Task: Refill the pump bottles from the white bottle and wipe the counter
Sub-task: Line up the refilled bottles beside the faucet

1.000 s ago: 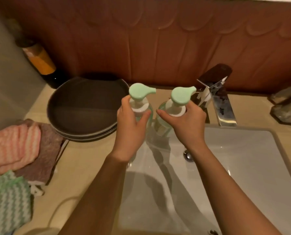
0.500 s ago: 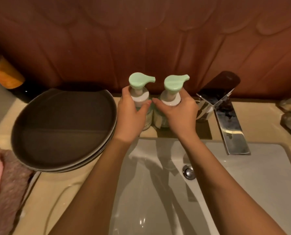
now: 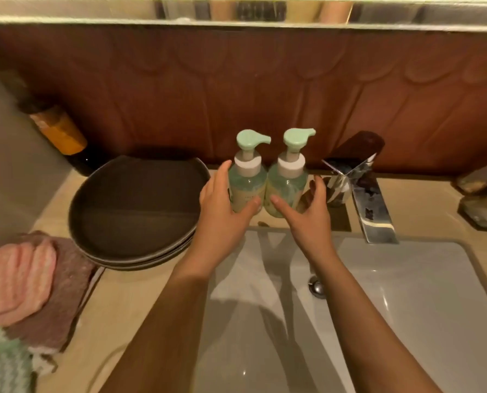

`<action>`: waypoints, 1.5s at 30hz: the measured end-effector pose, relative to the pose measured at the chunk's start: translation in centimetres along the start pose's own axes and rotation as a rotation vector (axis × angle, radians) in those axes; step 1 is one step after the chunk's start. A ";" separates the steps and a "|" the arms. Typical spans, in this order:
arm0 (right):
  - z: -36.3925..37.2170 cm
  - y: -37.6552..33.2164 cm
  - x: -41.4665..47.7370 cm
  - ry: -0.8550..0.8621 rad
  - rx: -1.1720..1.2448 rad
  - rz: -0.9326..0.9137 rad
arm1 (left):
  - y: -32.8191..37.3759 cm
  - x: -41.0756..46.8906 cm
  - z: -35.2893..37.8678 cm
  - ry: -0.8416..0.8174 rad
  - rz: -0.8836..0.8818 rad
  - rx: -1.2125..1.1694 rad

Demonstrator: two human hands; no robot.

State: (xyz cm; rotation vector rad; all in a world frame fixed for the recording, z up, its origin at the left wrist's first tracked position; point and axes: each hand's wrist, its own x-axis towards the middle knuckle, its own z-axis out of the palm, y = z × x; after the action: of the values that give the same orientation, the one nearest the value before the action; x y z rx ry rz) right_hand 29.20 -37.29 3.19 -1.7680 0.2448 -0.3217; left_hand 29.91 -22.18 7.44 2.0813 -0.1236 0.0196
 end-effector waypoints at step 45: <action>14.7 -4.5 -22.5 -0.767 -0.174 -0.163 | -1.3 -20.5 -19.5 -0.125 -0.080 0.491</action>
State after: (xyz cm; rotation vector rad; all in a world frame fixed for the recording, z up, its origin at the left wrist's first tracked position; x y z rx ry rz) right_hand 13.11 -15.29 2.73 -1.9557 -0.4329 0.2815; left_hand 10.35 -2.97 14.55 2.5772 -0.1193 -0.1422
